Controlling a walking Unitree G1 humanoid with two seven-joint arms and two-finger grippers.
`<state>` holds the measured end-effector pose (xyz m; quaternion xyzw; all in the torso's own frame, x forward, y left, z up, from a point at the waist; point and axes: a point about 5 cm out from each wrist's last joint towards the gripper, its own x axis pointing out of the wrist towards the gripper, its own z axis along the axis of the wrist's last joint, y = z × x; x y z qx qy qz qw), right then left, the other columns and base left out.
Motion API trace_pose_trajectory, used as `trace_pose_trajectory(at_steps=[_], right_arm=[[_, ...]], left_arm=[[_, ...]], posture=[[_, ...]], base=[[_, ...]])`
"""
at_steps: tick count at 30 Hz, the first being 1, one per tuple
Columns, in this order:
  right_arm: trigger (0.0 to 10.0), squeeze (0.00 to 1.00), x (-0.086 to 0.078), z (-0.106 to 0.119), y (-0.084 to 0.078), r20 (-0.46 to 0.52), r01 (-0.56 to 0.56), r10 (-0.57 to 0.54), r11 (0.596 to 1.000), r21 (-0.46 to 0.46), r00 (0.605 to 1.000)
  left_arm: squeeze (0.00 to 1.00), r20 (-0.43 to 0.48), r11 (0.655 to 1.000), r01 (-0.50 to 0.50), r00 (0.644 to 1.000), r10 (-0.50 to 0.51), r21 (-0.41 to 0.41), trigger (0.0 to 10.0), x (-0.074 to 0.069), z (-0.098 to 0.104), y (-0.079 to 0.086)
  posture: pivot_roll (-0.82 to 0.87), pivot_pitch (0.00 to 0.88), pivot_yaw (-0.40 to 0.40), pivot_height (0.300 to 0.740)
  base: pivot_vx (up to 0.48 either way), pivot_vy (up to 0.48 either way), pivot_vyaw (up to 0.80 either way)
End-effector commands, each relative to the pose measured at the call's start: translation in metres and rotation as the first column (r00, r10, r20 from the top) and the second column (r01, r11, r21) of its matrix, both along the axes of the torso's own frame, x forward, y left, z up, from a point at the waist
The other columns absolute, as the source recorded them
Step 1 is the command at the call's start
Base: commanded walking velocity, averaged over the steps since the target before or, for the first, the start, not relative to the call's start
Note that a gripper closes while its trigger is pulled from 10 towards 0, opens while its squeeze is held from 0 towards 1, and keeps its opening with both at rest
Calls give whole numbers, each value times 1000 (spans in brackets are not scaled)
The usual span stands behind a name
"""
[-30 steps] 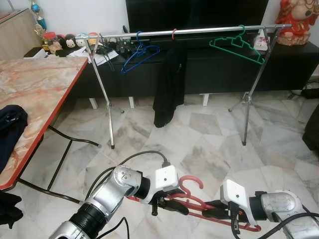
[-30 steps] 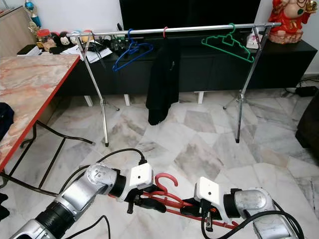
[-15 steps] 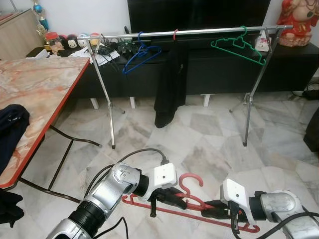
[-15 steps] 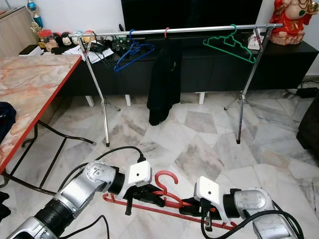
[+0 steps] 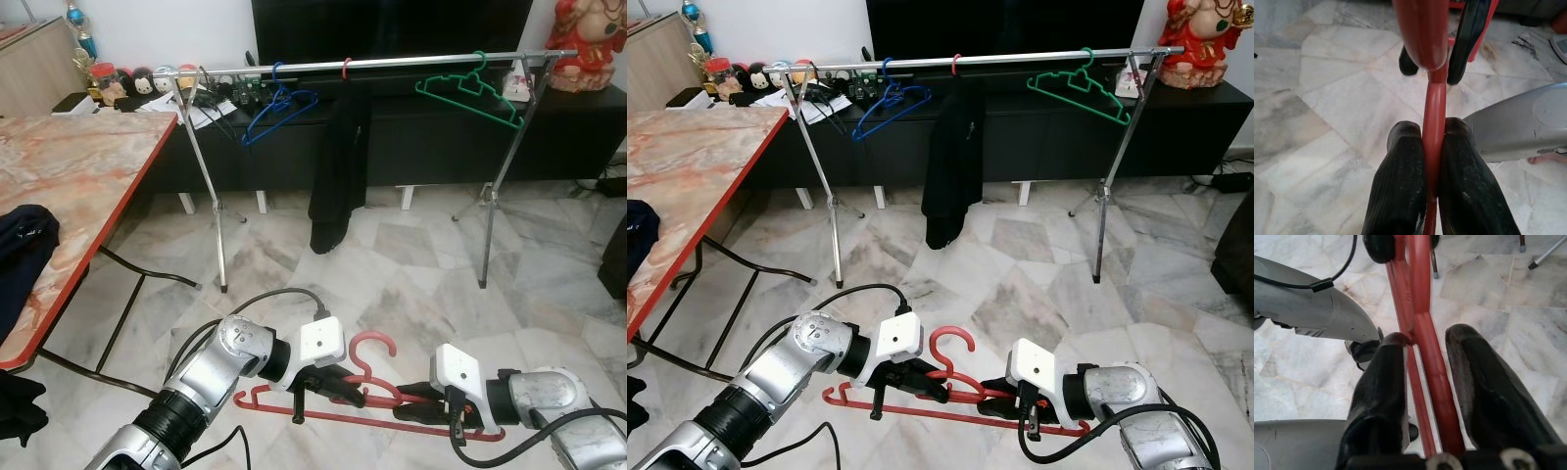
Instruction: Hang hanger
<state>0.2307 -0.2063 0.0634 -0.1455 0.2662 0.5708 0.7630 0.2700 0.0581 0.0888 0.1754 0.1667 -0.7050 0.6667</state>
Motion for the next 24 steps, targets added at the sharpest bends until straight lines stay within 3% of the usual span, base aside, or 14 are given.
trace_pose_trajectory(at_steps=[1,3,7,10,20,21,23,24], right_arm=[[10000,1000,2,-1,1,8,-12,12,1000,-18,1000],[10000,1000,2,-7,-2,2,-18,18,997,-74,1000],[10000,1000,2,-9,-3,-1,-13,13,996,-86,1000],[10000,1000,2,-13,-5,-3,-10,9,994,-111,1000],[10000,1000,6,-21,-10,28,44,-40,986,-158,999],[10000,839,8,-24,-12,40,73,-67,982,-174,997],[10000,839,10,-27,-13,50,93,-85,978,-185,995],[10000,341,13,-33,-17,65,146,-135,964,-221,989]], left_arm=[[0,22,999,1,1000,-2,32,0,4,1,6],[0,36,999,-5,999,3,47,0,7,0,8],[0,48,998,-12,999,9,64,0,8,0,10],[0,97,989,-36,995,22,141,0,13,-5,19],[0,159,956,-144,982,106,254,0,22,-18,47],[0,182,945,-176,975,128,275,0,25,-20,53],[0,199,937,-198,969,143,289,0,26,-21,58],[0,223,923,-254,955,194,290,0,30,-22,64]], posture=[[-144,0,35,740],[-146,0,35,740],[-142,0,33,740],[-142,0,34,740],[-143,0,36,740],[-137,0,34,740],[-137,0,34,740],[-139,0,35,740]], base=[[0,0,0],[0,0,0],[0,0,0],[0,0,0],[0,0,0],[0,0,0],[0,0,0],[0,0,0]])
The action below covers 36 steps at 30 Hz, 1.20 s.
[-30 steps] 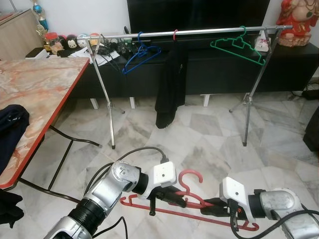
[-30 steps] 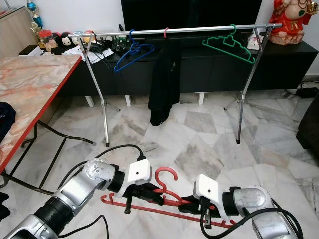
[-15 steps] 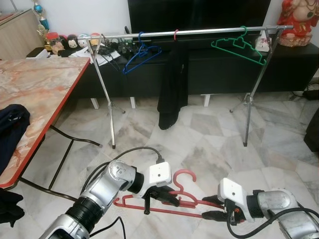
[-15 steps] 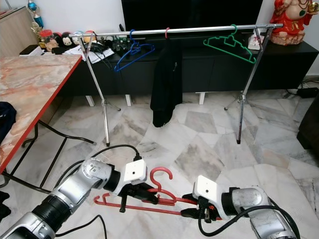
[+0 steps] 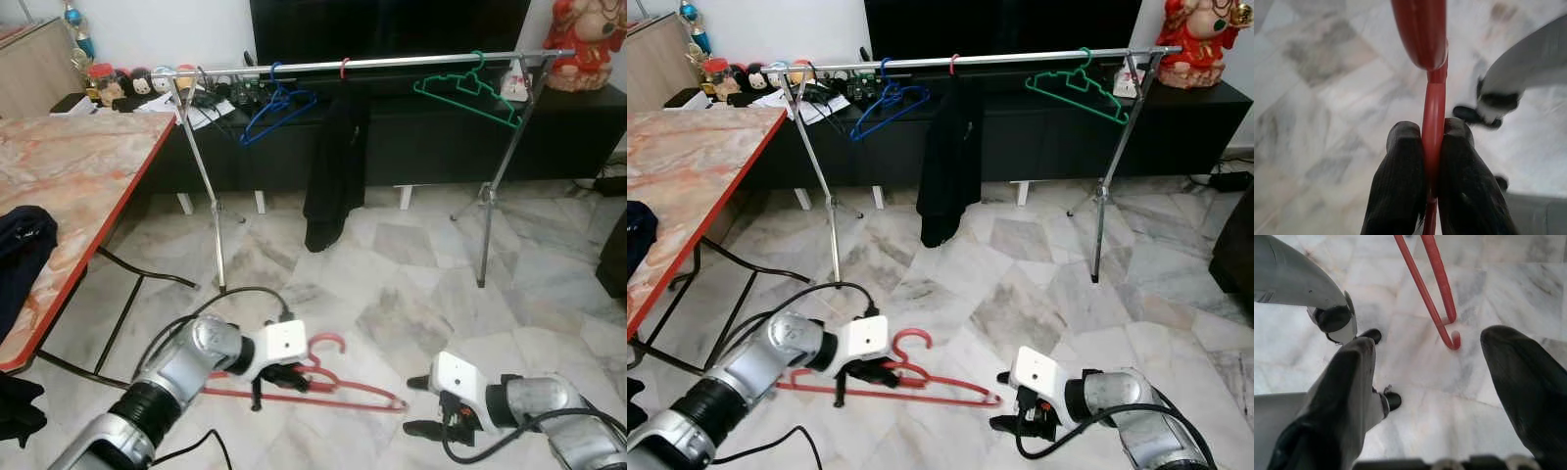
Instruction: Hang hanger
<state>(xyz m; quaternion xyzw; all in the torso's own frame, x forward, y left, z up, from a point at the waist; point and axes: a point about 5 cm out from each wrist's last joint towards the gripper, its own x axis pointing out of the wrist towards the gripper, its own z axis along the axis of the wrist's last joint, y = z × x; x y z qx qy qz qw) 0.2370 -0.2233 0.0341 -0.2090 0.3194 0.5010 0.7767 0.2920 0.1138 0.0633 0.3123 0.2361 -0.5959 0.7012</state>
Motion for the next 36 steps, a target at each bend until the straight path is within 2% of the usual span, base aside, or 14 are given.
trace_pose_trajectory(at_steps=[1,3,4,5,6,9,11,12,13,15,17,21,26,36], right_arm=[[10000,39,8,-12,-5,35,106,-103,991,-78,994],[10000,39,8,-18,-9,36,149,-146,983,-105,989],[10000,0,7,-29,-13,39,248,-245,959,-138,969],[10000,0,7,-29,-13,39,248,-245,959,-138,969],[10000,0,4,-40,-16,38,332,-330,931,-155,943],[10000,0,-9,-64,-16,9,531,-537,831,-168,843],[10000,0,-9,-64,-16,9,531,-537,831,-168,843],[10000,0,-12,-69,-16,3,582,-590,795,-172,807],[10000,0,-12,-69,-16,3,582,-590,795,-172,807],[10000,0,-29,-89,-13,-53,774,-789,612,-163,612],[10000,0,-48,-104,-4,-129,860,-876,482,-171,465],[10000,0,-61,-114,4,-177,893,-909,409,-188,378],[10000,0,-81,-127,15,-208,931,-949,282,-231,236],[10000,0,-82,-127,11,-194,957,-971,183,-227,139]], left_arm=[[0,84,991,-130,988,128,16,0,12,2,17],[0,106,983,-182,978,179,14,0,15,2,22],[0,163,945,-326,932,323,-9,8784,23,0,35],[0,163,945,-326,932,323,-9,8784,23,0,35],[0,200,884,-466,863,464,-40,10000,29,-3,49],[0,255,680,-726,641,724,-106,10000,31,-13,86],[0,255,680,-726,641,724,-106,10000,31,-13,86],[0,242,621,-774,583,776,-125,10000,29,-17,95],[0,242,621,-774,583,776,-125,10000,29,-17,95],[0,165,424,-903,409,897,-66,10000,1,-50,123],[0,94,294,-955,296,950,43,10000,-34,-82,136],[0,59,211,-970,219,974,119,10000,-61,-103,139],[0,-3,13,-986,13,1000,164,10000,-94,-126,137],[0,2,-77,-983,-77,997,168,10000,-104,-134,133]], posture=[[-135,0,34,740],[-135,0,34,740],[-131,0,31,740],[-131,0,31,740],[-131,0,31,740],[-119,0,28,740],[-119,0,28,740],[-119,0,28,740],[-119,0,28,740],[-109,0,31,740],[-105,0,31,740],[-106,0,30,740],[-85,0,13,740],[-96,0,28,740]], base=[[0,0,0],[0,0,0],[0,0,0],[0,0,0],[0,0,0],[0,0,0],[0,0,0],[0,0,0],[0,0,0],[0,0,0],[0,0,0],[0,0,0],[0,0,0],[0,0,0]])
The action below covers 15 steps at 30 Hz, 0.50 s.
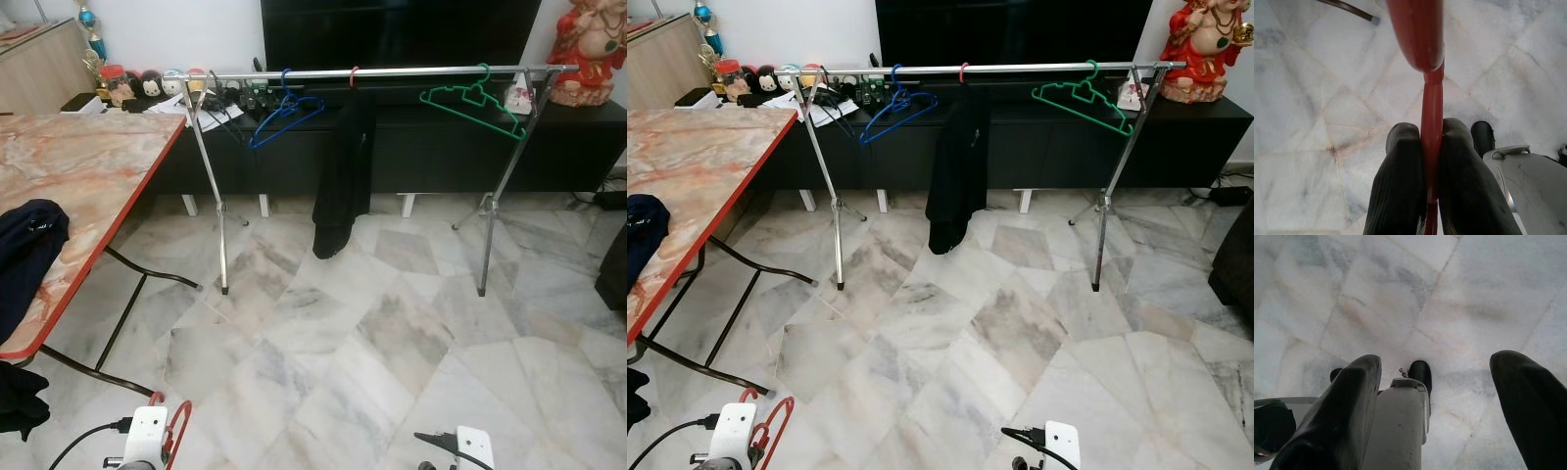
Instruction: Hang hanger
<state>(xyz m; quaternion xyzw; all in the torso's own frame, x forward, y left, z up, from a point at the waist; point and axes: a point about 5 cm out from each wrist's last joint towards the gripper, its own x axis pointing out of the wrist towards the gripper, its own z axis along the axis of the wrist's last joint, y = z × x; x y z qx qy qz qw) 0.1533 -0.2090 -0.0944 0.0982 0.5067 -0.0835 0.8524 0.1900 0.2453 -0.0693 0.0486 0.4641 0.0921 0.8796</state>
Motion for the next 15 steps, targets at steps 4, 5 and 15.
trace_pose_trajectory(at_steps=[4,5,15], right_arm=[[10000,0,1,3,-14,10,58,-58,998,-8,998],[10000,0,0,3,-16,9,62,-62,998,-10,998],[10000,0,3,-2,17,-12,-6,6,1000,0,1000]], left_arm=[[0,3,1000,-31,1000,31,-6,10000,1,0,0],[0,4,1000,-30,1000,30,-5,10000,2,1,0],[0,-10,1000,22,1000,-22,-11,10000,4,-2,-11]], posture=[[-101,0,38,740],[-101,0,38,740],[-112,0,51,740]], base=[[0,0,0],[0,0,0],[0,-213,0]])
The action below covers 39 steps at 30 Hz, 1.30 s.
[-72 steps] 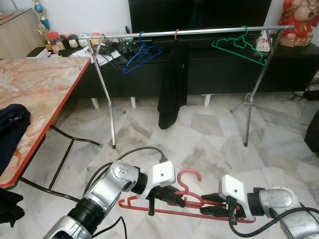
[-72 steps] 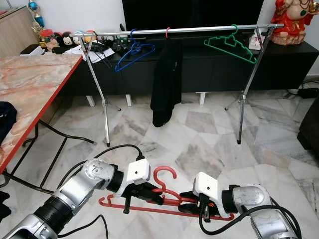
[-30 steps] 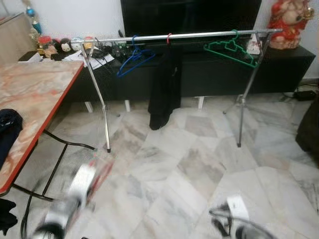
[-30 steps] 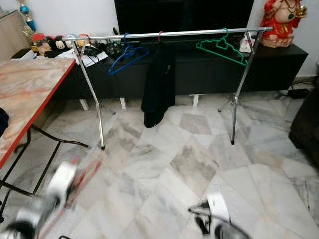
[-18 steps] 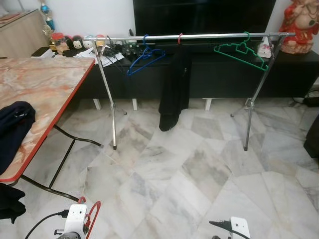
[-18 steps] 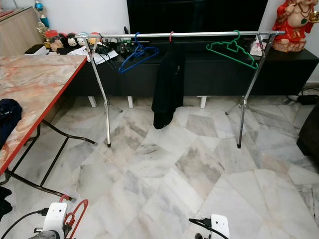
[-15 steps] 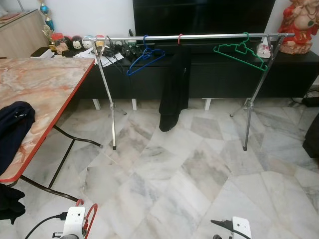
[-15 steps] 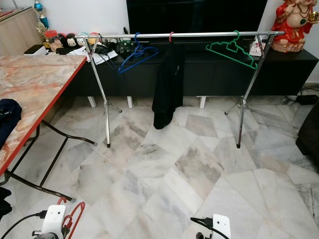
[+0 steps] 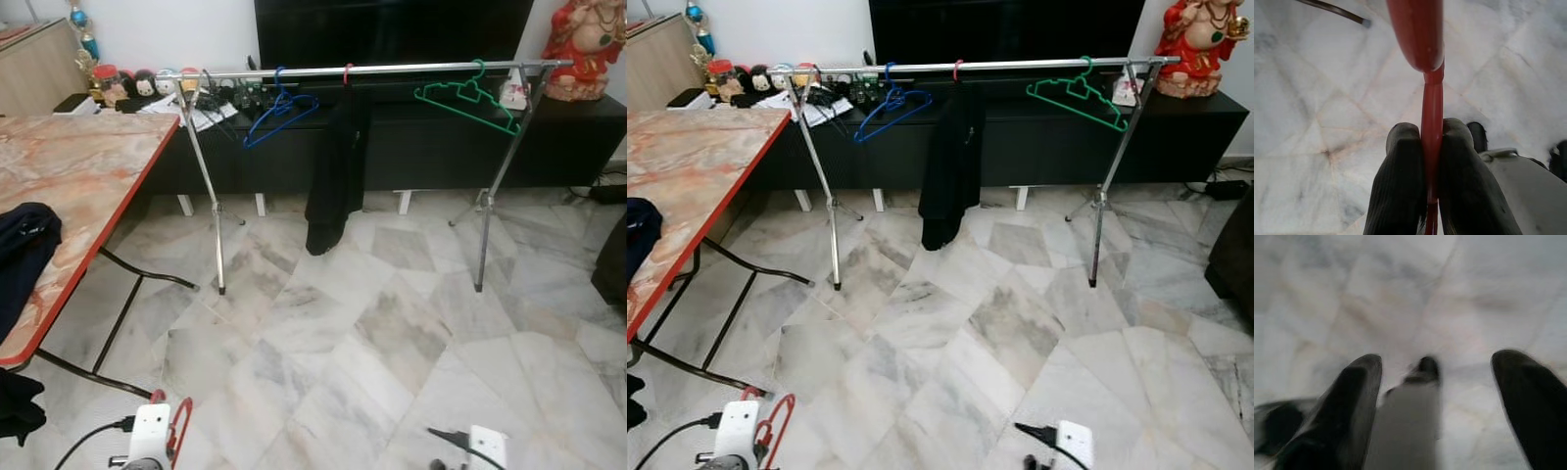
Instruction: Hang hanger
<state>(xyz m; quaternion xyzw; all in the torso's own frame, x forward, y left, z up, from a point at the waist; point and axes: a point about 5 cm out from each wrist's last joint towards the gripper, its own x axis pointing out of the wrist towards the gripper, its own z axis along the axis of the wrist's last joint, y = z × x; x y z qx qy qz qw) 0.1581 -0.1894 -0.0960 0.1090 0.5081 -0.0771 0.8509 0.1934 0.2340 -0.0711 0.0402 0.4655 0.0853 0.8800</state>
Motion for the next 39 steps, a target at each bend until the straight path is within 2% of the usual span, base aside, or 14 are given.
trace_pose_trajectory(at_steps=[1,5,8,11,22,30,34,39], right_arm=[[10000,0,-2,-1,-1,-15,-18,18,999,-31,1000],[10000,0,-3,-1,1,-22,-84,84,996,-38,996],[10000,0,-15,-6,0,-49,-102,100,994,-48,994],[10000,0,-21,-7,-3,-64,-101,97,993,-54,993],[10000,0,-23,-6,-12,-62,-121,117,990,-71,991],[10000,0,-26,-7,-15,-56,-114,111,991,-68,992],[10000,0,-29,-8,-16,-62,-111,106,991,-71,992],[10000,0,-37,-10,-17,-96,-130,122,988,-84,988]], left_arm=[[0,-10,1000,14,1000,-14,8,10000,0,0,0],[0,-15,1000,21,1000,-21,9,10000,-1,-1,-1],[0,-30,1000,20,999,-20,3,10000,-8,-5,-2],[0,-44,1000,23,999,-23,-7,10000,-13,-8,-5],[0,-63,1000,15,998,-15,-10,10000,-23,-11,-1],[0,-103,1000,13,995,-14,-15,10000,-40,-17,5],[0,-110,1000,16,994,-18,-15,10000,-43,-18,6],[0,-106,999,23,994,-28,-48,10000,-46,-20,2]], posture=[[-110,0,50,740],[-110,0,47,740],[-107,0,40,740],[-105,0,35,740],[-96,0,20,740],[-113,0,33,740],[-109,0,32,740],[-106,0,30,740]], base=[[0,-382,0],[0,-383,0],[0,-380,0],[0,-384,0],[0,-385,0],[0,-373,0],[0,-358,0],[0,0,0]])
